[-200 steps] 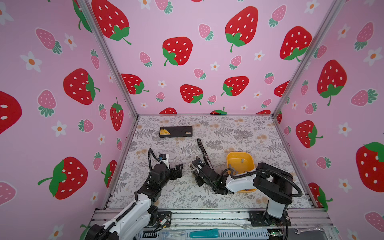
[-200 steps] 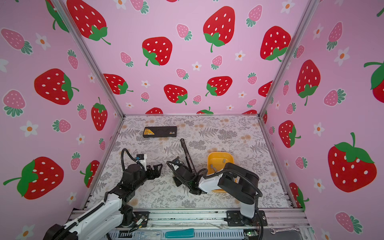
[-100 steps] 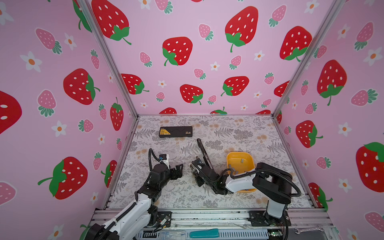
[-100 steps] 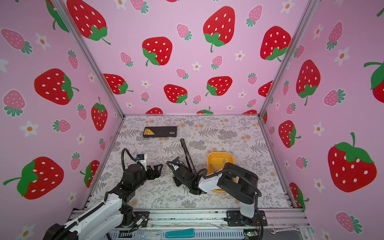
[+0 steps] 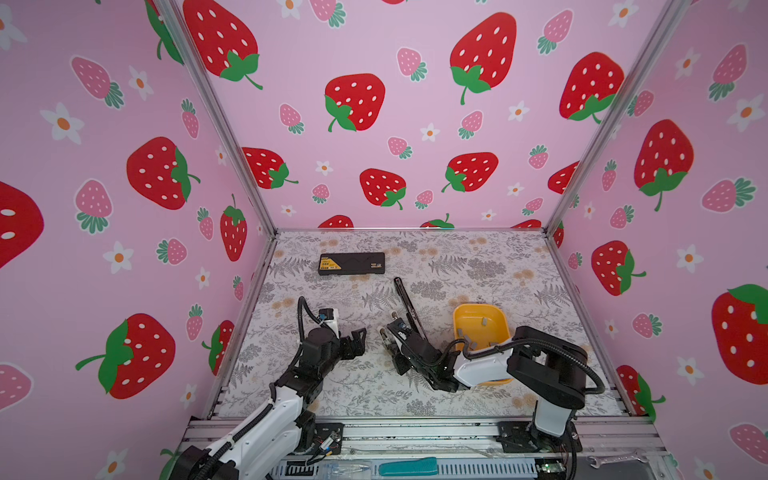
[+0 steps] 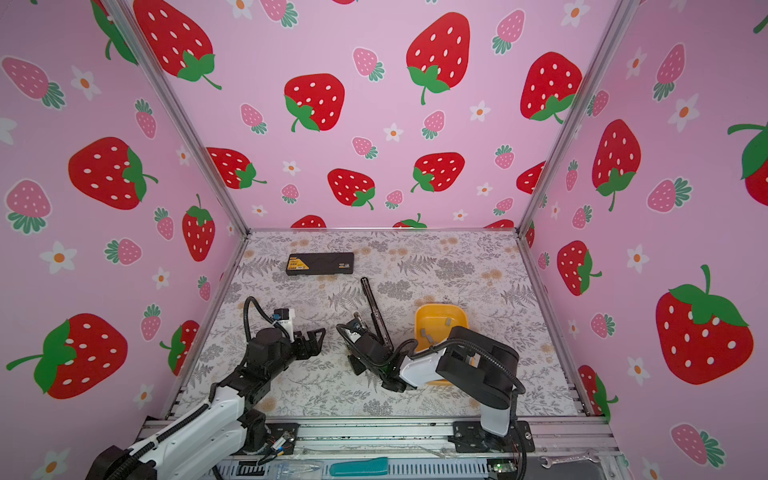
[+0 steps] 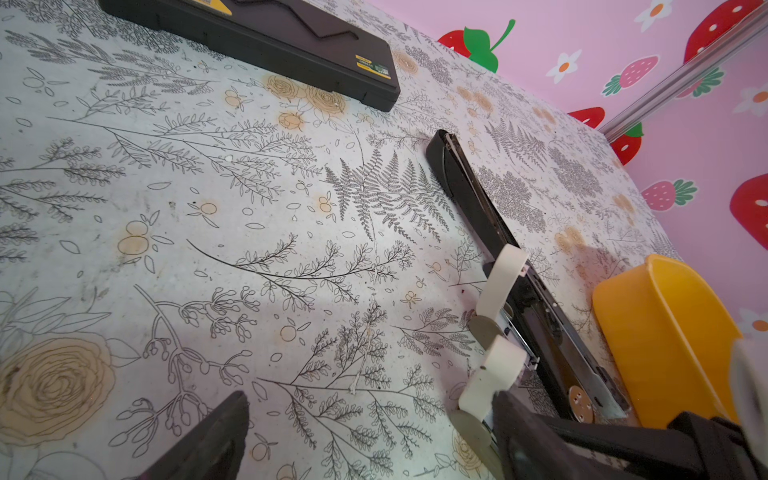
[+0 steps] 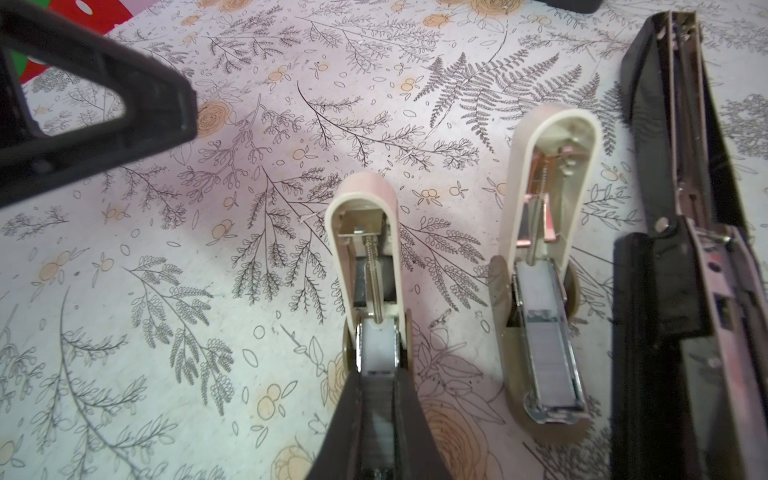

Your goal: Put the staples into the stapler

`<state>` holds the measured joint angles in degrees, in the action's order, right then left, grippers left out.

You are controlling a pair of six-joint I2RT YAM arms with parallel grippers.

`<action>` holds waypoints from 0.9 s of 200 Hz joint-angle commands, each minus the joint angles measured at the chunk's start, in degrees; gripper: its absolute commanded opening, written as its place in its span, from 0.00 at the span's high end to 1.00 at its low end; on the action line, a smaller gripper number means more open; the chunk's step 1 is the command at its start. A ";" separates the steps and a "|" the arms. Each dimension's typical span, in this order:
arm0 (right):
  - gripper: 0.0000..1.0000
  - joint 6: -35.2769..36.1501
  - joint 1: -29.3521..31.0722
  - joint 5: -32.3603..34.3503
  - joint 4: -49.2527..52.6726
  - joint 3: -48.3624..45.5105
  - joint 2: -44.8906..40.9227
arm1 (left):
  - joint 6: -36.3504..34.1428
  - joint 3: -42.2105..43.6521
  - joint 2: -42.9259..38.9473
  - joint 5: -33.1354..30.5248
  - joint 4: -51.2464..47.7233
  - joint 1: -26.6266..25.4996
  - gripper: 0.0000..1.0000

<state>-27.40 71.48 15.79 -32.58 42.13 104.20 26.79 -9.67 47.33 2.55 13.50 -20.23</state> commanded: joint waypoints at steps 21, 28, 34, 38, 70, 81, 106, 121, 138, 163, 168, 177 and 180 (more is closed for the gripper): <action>0.87 -0.96 0.83 -1.43 2.34 -1.52 -0.62 | -0.58 -1.69 0.12 -0.65 0.82 -0.26 0.07; 0.83 -0.92 0.89 -1.41 2.43 -1.44 -0.64 | -0.59 -1.81 0.13 -0.69 0.81 -0.33 0.07; 0.80 -0.89 0.85 -1.38 2.54 -1.44 -0.72 | -0.59 -1.80 0.13 -0.70 0.83 -0.33 0.07; 0.79 -0.90 0.85 -1.38 2.52 -1.44 -0.75 | -0.55 -1.76 0.13 -0.72 0.75 -0.30 0.07; 0.73 -0.69 0.88 -0.81 3.25 -1.44 -2.07 | -0.60 -1.87 0.37 -0.72 0.76 -0.34 0.07; 0.70 -0.72 0.94 -0.41 3.70 -1.48 -2.91 | -0.68 -1.94 0.48 -0.70 0.81 -0.30 0.07; 0.69 -0.90 0.94 0.86 4.28 -1.98 -5.04 | -0.68 -2.07 0.70 -0.77 0.76 -0.40 0.07; 0.69 -1.15 0.94 1.73 4.28 -2.35 -5.91 | -0.70 -2.11 0.83 -0.79 0.78 -0.37 0.07; 0.70 -1.25 0.94 1.64 3.80 -2.57 -5.96 | -0.68 -2.41 0.84 -0.37 0.25 -0.40 0.07; 0.65 -0.37 1.00 -0.70 2.85 -2.74 -4.69 | 0.34 -3.50 0.10 1.06 -2.12 -0.37 0.07; 0.63 -0.22 1.07 -1.25 2.43 -2.90 -4.42 | 1.32 -3.87 -0.18 0.51 -3.31 -0.38 0.05; 0.58 0.10 1.11 -2.15 1.48 -3.42 -3.94 | 3.17 -4.60 -0.67 -0.04 -5.00 -0.35 0.03; 0.56 0.21 1.11 -2.39 1.13 -3.60 -3.80 | 3.73 -4.86 -0.85 -0.20 -5.56 -0.37 0.02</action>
<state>-27.66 71.92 15.29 -29.47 40.03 99.09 27.38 -10.59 47.88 2.66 11.73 -20.32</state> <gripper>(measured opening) 0.391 0.953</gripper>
